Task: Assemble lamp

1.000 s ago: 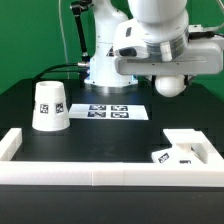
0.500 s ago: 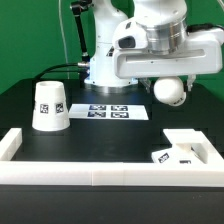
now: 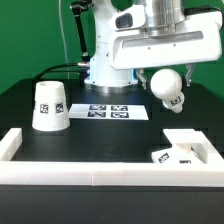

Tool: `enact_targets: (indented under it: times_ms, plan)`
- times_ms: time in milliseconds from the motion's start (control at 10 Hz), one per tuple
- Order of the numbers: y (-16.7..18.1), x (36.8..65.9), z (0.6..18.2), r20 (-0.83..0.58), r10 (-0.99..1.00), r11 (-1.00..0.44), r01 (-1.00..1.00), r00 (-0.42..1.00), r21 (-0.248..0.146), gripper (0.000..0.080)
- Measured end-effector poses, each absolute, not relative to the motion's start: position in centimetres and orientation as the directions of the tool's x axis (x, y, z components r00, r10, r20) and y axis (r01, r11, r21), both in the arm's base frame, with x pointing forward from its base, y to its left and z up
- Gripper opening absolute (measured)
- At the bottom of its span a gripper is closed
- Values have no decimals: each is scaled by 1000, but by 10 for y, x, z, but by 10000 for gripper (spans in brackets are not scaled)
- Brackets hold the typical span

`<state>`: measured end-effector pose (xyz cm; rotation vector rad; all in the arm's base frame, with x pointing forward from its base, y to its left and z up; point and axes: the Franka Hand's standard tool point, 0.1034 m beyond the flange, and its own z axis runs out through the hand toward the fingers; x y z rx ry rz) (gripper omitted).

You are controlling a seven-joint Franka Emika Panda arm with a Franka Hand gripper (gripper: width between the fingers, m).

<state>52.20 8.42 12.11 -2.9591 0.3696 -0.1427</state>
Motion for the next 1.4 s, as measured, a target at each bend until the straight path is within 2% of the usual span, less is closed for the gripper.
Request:
enact_targets:
  times_ms: [100, 300, 500, 700, 900, 1000, 1100, 1300, 1400]
  plan:
    - [85, 518, 118, 112, -240, -962, -221, 964, -159, 577]
    - [92, 521, 120, 304, -82, -994, -54, 949, -97, 577]
    - [100, 529, 129, 461, 5, -997, 40, 887, -66, 577]
    - [100, 531, 130, 542, 21, -997, 59, 840, -53, 577]
    - [101, 528, 126, 518, 43, -996, 76, 854, -43, 577]
    - [101, 530, 127, 527, 155, -985, 171, 836, 17, 577]
    - [96, 536, 131, 526, 210, -975, 215, 824, 53, 577]
    - [84, 556, 147, 518, 265, -962, 255, 813, 92, 577]
    - [80, 566, 154, 522, 256, -965, 246, 814, 90, 577]
